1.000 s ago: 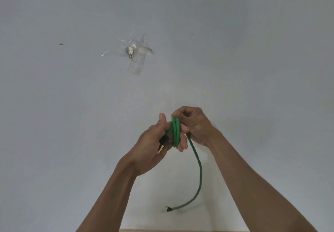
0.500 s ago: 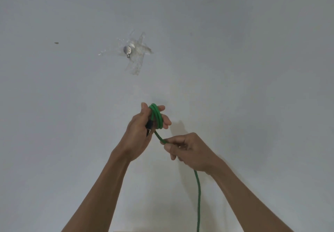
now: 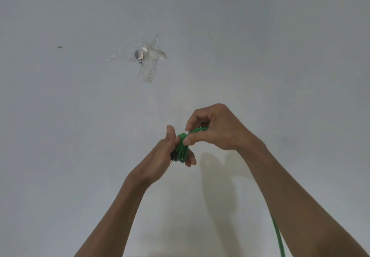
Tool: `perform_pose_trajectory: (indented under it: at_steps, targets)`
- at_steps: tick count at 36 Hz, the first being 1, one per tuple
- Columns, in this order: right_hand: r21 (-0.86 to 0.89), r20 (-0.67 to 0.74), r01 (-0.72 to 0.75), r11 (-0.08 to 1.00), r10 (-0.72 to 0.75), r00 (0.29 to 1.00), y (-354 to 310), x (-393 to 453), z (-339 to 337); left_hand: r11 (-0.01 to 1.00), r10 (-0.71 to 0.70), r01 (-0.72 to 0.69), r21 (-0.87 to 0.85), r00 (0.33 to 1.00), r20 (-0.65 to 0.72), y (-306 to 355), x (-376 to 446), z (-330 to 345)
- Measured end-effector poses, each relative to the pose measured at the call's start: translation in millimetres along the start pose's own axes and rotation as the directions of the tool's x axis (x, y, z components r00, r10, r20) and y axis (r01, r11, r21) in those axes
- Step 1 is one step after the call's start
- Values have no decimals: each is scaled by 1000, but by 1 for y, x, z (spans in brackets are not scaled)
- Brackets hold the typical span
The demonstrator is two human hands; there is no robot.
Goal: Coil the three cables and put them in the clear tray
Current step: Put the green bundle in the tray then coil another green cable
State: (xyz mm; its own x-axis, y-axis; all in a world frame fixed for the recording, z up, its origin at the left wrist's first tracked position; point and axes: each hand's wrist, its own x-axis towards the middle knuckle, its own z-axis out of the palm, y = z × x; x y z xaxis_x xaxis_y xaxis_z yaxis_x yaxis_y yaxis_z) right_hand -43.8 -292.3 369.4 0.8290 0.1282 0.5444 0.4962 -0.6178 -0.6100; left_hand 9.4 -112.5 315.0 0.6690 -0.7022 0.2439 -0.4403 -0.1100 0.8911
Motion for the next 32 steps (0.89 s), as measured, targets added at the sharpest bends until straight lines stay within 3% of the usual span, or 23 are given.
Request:
perform_pose_trajectory:
  at_steps: [3,6,13,20,25,32]
  targets:
    - [31,-45,6,1000,-5,999,8,5,-2,999,-10,11,-45,1000,12,-2,-2,2]
    - [200,-36,2,980,5,999,18,8,0,996,-11,14,-93,999,37,3,-6,5]
    - [412,-66,-117,903,158,985,40,2,16,977,49,-18,-213,989,141,13,-15,16]
    - [602,-3,-147,785,186,983,42,-32,58,916,126,-111,-385,992,16,16,-12,19]
    - [416,-1,-269,869,296,955,45,-44,77,858,180,-188,-479,982,-64,16,-7,9]
    - [114,78,-273,955,265,961,39,-52,77,921,117,-191,-341,967,-228,1,-5,-5]
